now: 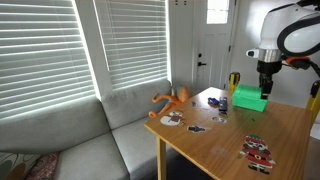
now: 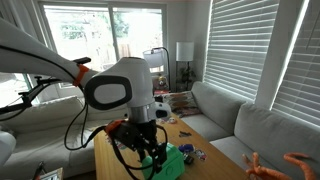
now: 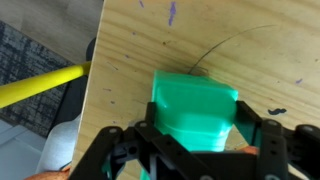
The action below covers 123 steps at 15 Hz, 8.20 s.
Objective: Open the green lunch box
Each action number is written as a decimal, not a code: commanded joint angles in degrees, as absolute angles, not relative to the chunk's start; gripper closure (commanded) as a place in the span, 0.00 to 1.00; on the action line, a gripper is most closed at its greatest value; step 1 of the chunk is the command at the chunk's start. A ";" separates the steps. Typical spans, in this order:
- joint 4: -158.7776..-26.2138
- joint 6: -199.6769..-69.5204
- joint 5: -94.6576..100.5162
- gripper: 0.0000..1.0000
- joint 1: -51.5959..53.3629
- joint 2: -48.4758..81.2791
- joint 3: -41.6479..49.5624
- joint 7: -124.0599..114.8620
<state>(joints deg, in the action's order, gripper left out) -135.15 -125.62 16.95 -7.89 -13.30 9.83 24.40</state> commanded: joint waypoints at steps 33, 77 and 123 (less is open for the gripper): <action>-128.53 -106.58 -6.52 0.00 -10.23 -15.49 20.53 36.43; -122.37 -108.40 -23.72 0.31 -14.48 0.64 19.13 42.85; -123.80 -116.26 -11.62 0.31 -12.11 -2.92 13.25 45.17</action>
